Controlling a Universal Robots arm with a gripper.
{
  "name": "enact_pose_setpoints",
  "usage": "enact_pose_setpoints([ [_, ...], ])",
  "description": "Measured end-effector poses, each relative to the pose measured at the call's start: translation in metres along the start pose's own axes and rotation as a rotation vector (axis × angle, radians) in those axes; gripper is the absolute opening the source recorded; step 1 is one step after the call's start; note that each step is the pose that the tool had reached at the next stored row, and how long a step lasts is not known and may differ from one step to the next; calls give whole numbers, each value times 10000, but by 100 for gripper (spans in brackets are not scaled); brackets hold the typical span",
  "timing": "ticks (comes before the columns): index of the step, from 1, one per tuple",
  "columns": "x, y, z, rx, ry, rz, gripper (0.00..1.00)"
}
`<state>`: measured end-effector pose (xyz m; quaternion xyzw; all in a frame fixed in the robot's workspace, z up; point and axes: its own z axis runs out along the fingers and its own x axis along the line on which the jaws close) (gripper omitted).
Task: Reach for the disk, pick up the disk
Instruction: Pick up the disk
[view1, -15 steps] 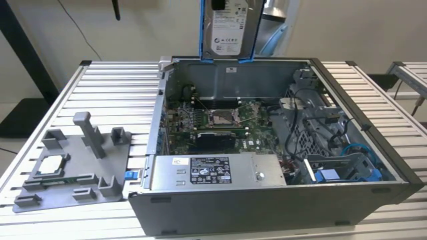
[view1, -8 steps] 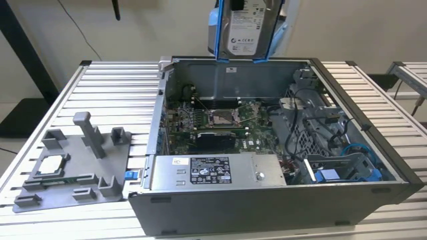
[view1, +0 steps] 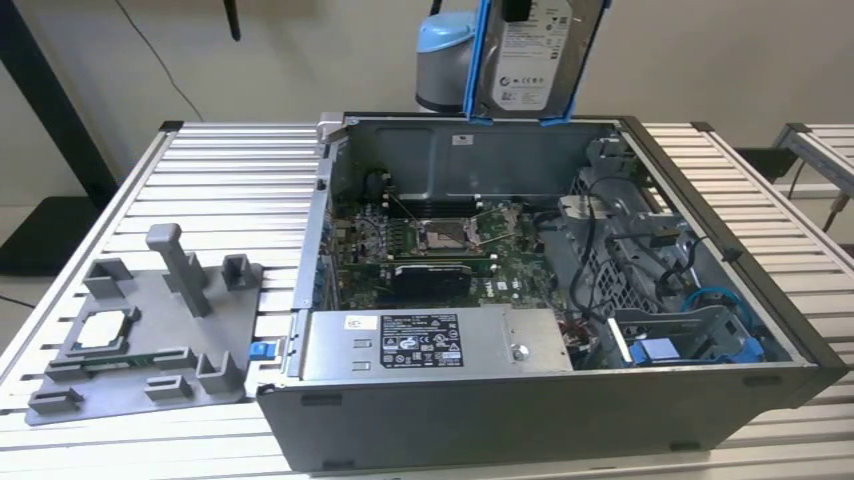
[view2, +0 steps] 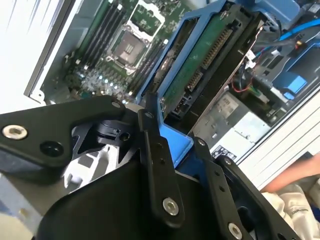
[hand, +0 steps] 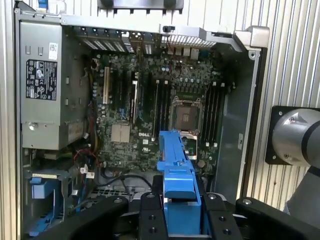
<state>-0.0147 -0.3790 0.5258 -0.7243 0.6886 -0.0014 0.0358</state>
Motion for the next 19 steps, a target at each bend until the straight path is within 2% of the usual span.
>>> enact_pose_setpoints([
  [19, 45, -863, 46, 0, 0, -1, 0],
])
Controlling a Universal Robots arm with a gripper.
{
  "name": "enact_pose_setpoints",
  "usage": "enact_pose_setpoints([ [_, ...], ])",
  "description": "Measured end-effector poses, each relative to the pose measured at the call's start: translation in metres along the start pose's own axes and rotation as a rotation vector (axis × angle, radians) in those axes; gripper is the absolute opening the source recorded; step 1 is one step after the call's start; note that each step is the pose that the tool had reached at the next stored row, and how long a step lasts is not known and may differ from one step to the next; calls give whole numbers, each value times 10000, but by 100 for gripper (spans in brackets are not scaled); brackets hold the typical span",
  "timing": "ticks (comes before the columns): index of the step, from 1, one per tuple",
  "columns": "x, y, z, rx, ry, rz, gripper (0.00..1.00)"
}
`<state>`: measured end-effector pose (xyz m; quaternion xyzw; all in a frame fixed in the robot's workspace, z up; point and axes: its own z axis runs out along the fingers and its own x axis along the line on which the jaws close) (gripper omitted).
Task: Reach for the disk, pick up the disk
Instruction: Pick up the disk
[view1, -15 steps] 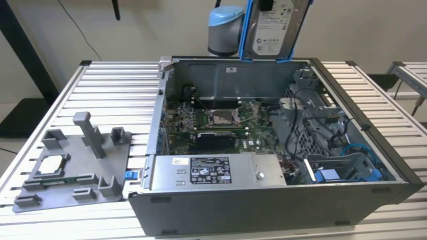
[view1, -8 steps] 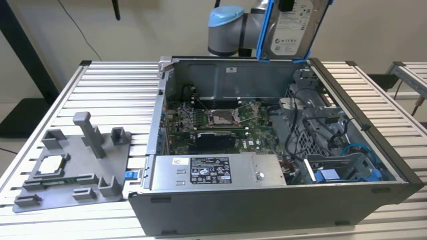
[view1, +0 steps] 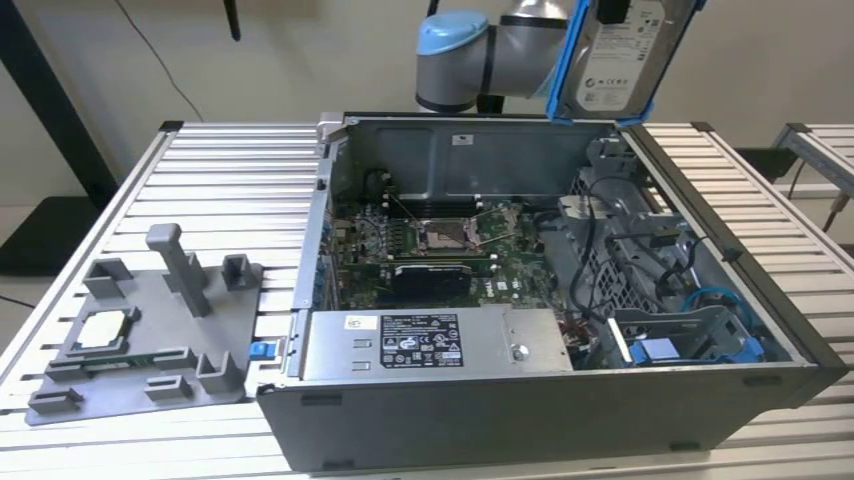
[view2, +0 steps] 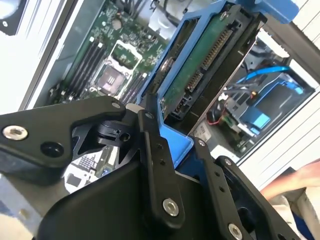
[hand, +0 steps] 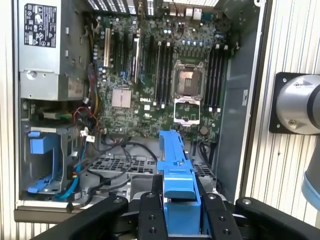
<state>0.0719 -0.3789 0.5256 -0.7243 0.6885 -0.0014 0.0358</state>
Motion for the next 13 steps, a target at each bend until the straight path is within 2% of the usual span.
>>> enact_pose_setpoints([
  [2, 4, -79, 5, 3, 0, 0, 0],
  [8, 16, -84, 5, 0, 22, 22, 0],
  [10, 66, -82, 5, 0, 24, 21, 0],
  [13, 190, -75, 2, -1, 29, 21, 0],
])
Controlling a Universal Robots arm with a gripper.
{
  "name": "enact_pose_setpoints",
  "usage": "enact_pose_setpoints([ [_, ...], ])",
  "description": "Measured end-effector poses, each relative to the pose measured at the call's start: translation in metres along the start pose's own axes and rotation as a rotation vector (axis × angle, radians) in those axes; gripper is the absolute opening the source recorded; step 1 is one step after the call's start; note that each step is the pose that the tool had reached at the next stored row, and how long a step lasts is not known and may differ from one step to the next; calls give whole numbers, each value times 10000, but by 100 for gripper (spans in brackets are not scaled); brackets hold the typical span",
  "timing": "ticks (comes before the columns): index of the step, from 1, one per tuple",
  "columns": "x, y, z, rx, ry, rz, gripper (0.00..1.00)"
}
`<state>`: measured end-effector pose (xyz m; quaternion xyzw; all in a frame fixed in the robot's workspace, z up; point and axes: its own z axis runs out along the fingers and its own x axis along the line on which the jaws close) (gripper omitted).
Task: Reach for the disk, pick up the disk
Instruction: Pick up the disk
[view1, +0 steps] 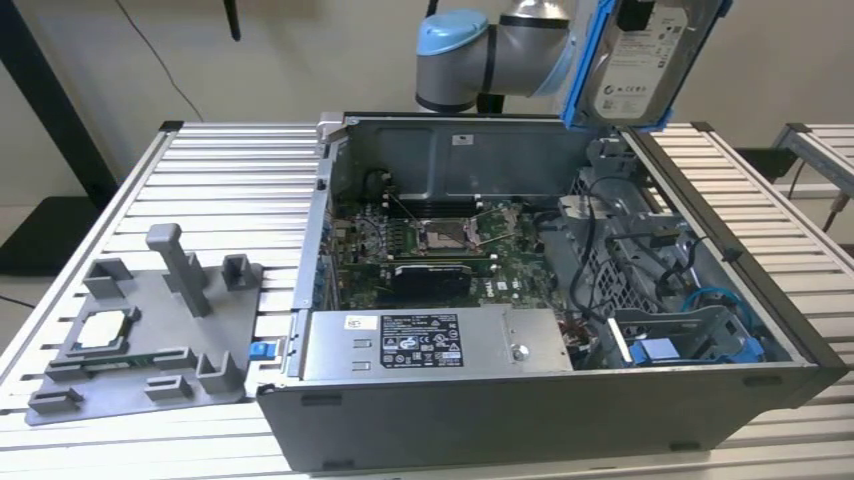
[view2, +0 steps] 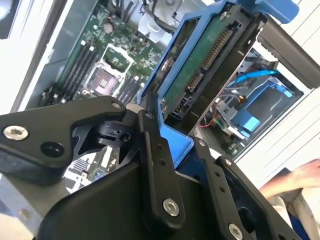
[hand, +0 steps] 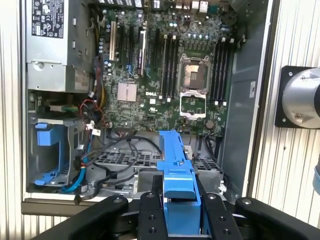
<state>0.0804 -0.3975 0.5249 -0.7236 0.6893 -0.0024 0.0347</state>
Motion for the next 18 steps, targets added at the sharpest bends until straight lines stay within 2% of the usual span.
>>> enact_pose_setpoints([
  [10, 395, 21, 14, -4, 77, -3, 0],
  [18, 640, 34, 25, -11, 228, -6, 0],
])
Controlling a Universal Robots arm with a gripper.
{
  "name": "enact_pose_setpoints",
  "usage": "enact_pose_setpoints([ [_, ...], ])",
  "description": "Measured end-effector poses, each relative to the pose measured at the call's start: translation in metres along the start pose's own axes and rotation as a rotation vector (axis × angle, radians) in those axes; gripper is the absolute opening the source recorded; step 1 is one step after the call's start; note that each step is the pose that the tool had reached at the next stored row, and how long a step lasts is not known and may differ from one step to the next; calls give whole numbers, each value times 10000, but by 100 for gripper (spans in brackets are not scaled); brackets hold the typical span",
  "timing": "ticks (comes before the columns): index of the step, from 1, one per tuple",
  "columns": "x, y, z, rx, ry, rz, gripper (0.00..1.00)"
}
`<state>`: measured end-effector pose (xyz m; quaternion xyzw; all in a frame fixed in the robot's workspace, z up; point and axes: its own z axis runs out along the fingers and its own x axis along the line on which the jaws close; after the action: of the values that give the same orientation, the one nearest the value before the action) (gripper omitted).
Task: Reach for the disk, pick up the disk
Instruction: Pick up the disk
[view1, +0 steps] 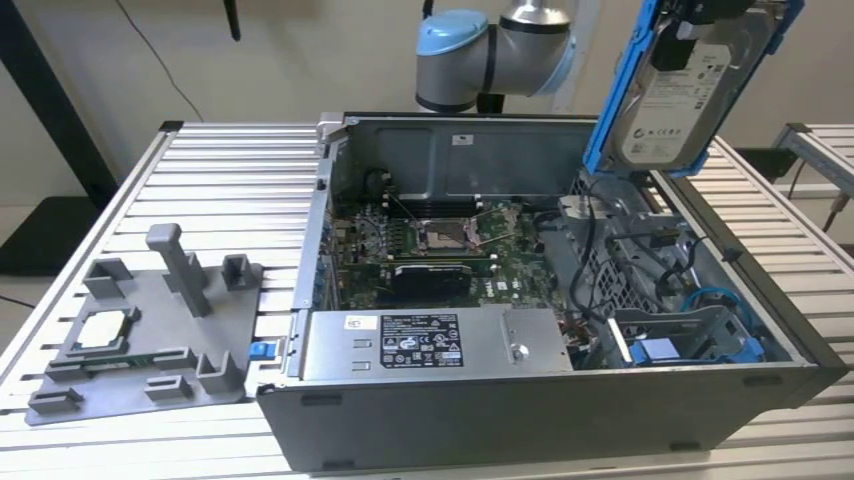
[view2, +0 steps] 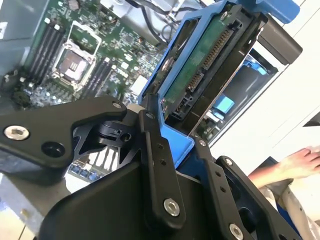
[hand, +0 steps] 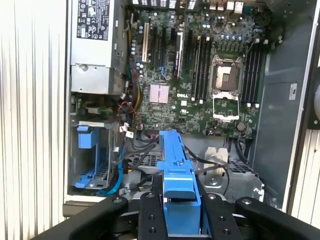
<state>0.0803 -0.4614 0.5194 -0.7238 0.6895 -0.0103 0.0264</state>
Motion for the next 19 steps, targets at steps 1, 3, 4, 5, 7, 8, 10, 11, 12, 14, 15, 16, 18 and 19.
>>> enact_pose_setpoints([
  [1, 26, 1, 2, -1, 29, 0, 0],
  [3, 75, 4, 6, -4, 90, -2, 0],
  [4, 98, 5, 7, -6, 123, -3, 0],
  [5, 122, 6, 8, -8, 159, -4, 0],
  [7, 170, 9, 13, -11, 225, -5, 0],
  [8, 195, 10, 16, -11, 248, -5, 0],
  [10, 245, 13, 25, -4, 275, 0, 0],
  [11, 271, 15, 31, 3, 281, 5, 0],
  [12, 295, 17, 37, 12, 288, 12, 0],
  [14, 338, 19, 49, 39, 304, 32, 0],
  [15, 356, 20, 56, 54, 313, 46, 0],
  [16, 371, 21, 61, 67, 322, 61, 0],
  [18, 404, 24, 75, 105, 338, 95, 0],
  [19, 420, 24, 84, 131, 343, 114, 0],
])
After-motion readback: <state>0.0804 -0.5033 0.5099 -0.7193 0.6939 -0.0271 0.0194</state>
